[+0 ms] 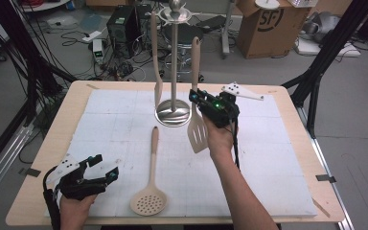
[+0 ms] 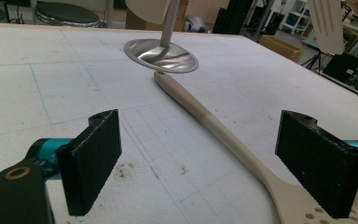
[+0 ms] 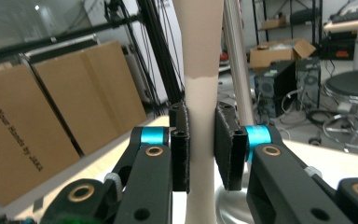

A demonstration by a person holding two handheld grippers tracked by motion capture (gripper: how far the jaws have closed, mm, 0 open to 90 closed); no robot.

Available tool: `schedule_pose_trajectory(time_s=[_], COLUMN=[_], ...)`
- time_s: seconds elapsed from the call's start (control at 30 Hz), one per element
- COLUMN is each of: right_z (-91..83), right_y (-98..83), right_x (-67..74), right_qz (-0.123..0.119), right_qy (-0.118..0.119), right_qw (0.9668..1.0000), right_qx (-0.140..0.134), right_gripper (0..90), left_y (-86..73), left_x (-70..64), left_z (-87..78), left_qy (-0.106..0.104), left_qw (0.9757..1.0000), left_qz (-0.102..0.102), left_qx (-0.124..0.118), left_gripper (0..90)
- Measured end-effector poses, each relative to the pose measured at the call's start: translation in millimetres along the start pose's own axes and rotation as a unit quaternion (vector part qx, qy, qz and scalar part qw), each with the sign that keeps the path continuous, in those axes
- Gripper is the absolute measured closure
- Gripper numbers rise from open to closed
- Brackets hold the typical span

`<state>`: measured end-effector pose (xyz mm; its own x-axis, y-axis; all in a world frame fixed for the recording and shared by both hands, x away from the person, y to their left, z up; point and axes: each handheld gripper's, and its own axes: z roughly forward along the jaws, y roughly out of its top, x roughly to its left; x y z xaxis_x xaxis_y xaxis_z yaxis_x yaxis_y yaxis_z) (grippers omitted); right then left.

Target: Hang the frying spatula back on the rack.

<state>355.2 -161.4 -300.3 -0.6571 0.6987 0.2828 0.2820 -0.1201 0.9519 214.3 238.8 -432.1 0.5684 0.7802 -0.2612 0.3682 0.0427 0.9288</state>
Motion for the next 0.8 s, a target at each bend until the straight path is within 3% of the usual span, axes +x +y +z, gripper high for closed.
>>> schedule_pose_trajectory(time_s=[0.2,0.8], right_z=[9.3,31.0], right_y=[13.5,33.9], right_x=[-5.9,-4.9], right_qz=[0.02,0.011], right_qy=[0.01,0.007], right_qw=[0.9997,0.9998], right_qx=[-0.012,0.017], right_gripper=[77.9,77.8], left_y=[-0.2,-0.1], left_x=[0.9,3.0], left_z=[-1.4,-3.6], left_qy=[0.001,0.002], left_qw=[1.0,1.0], left_qz=[-0.002,-0.005], left_qx=[-0.002,-0.005], left_gripper=[14.9,14.9])
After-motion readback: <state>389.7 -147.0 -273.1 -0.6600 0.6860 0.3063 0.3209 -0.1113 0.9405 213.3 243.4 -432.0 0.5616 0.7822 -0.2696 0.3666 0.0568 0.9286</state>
